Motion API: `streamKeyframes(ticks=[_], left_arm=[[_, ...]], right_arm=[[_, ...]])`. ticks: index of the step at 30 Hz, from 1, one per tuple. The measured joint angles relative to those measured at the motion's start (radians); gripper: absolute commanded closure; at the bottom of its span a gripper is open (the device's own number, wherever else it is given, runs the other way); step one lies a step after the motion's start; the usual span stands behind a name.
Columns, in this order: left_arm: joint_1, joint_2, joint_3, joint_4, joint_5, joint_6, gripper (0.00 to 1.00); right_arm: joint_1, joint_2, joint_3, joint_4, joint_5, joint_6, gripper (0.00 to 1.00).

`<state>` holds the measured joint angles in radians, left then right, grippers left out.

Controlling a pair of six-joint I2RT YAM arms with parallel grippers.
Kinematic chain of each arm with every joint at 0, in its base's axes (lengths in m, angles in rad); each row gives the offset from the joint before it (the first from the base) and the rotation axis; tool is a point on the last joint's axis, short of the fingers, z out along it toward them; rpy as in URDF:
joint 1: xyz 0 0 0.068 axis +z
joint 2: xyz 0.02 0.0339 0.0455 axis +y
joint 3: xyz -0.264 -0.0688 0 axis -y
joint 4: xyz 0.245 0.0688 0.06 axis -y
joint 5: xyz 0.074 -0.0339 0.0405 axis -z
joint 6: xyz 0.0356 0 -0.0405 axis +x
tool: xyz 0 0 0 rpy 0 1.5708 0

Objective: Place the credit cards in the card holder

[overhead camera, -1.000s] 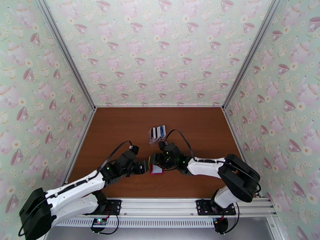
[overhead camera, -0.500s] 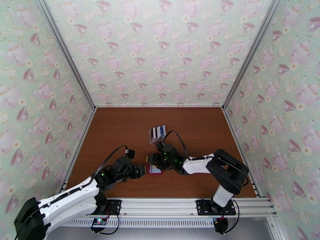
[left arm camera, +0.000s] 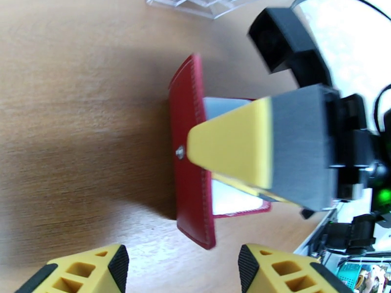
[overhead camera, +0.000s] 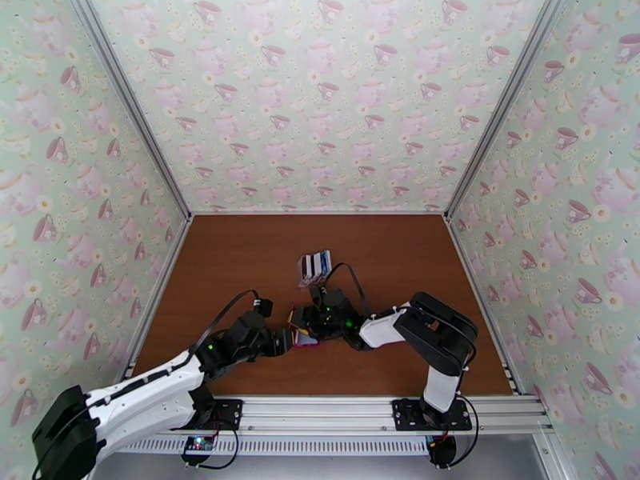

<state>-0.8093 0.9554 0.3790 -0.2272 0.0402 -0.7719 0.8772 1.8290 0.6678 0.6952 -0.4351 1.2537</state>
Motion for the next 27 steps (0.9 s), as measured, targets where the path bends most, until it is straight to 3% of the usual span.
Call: streamKeyframes(ticks=[10, 27], left_arm=[[-0.002, 0.063, 0.003, 0.049, -0.013, 0.041, 0.42], [-0.002, 0.192, 0.079, 0.093, -0.042, 0.121, 0.87]], right_arm=[[0.000, 0.000, -0.002, 0.018, -0.001, 0.010, 0.54], [0.000, 0.011, -0.003, 0.037, -0.019, 0.010, 0.52]])
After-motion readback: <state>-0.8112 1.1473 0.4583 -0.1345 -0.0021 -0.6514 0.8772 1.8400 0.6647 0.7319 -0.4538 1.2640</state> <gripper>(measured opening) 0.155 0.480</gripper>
